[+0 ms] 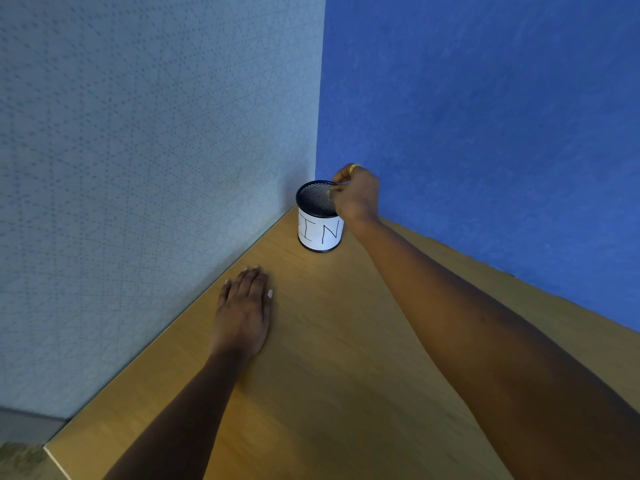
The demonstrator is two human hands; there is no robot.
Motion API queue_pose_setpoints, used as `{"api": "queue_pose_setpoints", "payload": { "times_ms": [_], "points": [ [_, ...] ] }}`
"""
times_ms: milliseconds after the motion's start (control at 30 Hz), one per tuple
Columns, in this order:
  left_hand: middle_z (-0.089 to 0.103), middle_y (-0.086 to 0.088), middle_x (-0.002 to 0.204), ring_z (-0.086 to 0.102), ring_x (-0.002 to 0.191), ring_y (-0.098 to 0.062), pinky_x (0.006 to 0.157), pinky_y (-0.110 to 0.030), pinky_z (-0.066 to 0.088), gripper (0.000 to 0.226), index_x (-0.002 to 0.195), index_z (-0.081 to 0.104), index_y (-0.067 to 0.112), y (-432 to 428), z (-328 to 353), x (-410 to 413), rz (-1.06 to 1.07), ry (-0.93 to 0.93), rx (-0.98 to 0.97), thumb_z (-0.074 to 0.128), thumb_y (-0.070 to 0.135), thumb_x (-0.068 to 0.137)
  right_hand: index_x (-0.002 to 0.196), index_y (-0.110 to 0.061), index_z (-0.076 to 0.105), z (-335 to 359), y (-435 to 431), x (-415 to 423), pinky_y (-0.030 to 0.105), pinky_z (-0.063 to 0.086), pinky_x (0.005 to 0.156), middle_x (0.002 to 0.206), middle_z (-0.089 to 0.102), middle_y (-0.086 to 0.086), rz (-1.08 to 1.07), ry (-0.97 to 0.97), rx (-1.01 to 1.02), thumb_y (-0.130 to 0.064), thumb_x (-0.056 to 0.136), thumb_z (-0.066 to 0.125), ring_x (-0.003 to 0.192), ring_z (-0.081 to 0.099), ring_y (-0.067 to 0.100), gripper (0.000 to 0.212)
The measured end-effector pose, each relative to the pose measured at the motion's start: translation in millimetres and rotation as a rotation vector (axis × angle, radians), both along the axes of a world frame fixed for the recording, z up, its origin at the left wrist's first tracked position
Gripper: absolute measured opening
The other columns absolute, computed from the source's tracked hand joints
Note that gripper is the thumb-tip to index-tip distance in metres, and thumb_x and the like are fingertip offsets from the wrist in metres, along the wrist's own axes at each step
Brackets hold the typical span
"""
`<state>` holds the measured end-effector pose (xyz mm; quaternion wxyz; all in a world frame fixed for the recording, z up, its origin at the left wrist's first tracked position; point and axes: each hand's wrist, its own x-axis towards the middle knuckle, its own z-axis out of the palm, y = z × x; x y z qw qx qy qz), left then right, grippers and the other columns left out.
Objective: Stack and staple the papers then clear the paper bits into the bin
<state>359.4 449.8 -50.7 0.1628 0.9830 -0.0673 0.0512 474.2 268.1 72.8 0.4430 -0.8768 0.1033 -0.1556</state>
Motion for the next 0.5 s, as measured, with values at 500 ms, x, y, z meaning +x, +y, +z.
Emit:
{"api": "queue_pose_setpoints", "payload": {
  "times_ms": [500],
  "points": [
    [0.037, -0.008, 0.147, 0.026, 0.140, -0.021, 0.115, -0.039, 0.014, 0.065, 0.138, 0.037, 0.012, 1.0, -0.4, 0.7, 0.008, 0.011, -0.011, 0.010, 0.045, 0.090, 0.095, -0.002, 0.068, 1.7, 6.8, -10.3, 0.028, 0.050, 0.081, 0.105, 0.064, 0.012, 0.093, -0.090, -0.153, -0.015, 0.087, 0.062, 0.091, 0.063, 0.022, 0.017]
  ]
}}
